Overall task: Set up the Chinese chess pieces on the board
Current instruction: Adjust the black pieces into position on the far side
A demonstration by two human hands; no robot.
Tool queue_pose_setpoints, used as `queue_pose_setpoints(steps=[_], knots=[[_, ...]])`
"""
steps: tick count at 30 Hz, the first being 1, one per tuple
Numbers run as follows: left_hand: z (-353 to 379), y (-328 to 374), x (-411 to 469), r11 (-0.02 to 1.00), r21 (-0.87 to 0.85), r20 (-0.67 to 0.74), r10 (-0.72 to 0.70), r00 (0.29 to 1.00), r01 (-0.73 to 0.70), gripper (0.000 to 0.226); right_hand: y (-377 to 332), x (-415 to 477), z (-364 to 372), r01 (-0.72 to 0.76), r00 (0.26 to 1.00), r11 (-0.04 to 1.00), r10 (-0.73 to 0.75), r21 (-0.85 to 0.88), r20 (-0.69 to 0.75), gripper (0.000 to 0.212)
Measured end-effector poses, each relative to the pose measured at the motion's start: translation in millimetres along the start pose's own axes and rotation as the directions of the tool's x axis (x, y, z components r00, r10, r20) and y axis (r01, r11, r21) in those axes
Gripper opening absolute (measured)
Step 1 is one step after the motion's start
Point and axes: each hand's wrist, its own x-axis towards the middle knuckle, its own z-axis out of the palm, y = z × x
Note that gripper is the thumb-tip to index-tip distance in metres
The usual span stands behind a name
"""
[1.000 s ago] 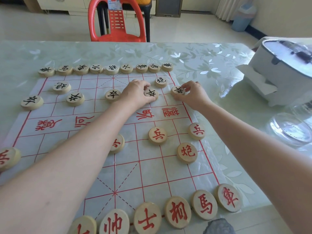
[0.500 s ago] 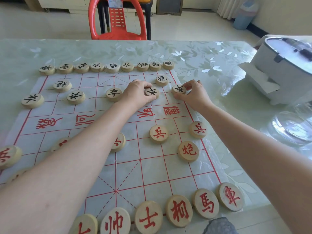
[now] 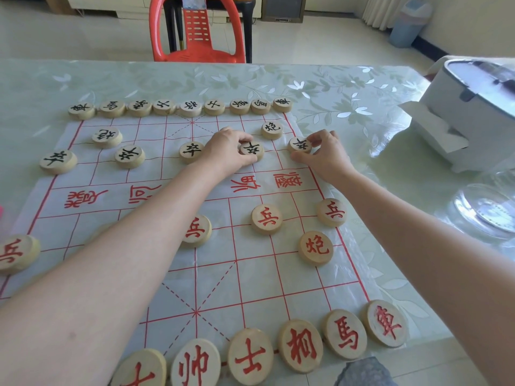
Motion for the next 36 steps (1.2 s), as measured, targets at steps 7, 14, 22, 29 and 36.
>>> queue_pose_setpoints(steps=[7,14,22,29,36], knots=[[-1,0,-1,0.998,0.057,-0.010,0.022,1.000,-0.021,0.055,-2,-2,-1,-0.025,0.999,1.000,0.025,-0.011,0.027,0.062],[-40,-28,-29,0.999,0.052,-0.107,0.004,0.994,0.002,0.041,-41,-18,2,0.045,0.999,0.995,-0.043,0.089,-0.026,0.052],[-106,-116,-73,0.981,0.083,-0.280,-0.143,0.949,0.173,0.036,-124,-35,63,0.325,0.910,0.946,-0.316,0.010,0.267,0.055],[-126,-137,-72,0.988,0.028,-0.169,-0.142,0.975,0.149,0.050,-146,-26,88,0.344,0.870,0.936,-0.289,-0.072,0.401,0.059],[-118,-138,-63,0.995,0.080,-0.002,-0.055,0.998,0.055,0.050,-139,-22,93,0.365,0.862,0.930,-0.318,-0.049,0.395,0.046]])
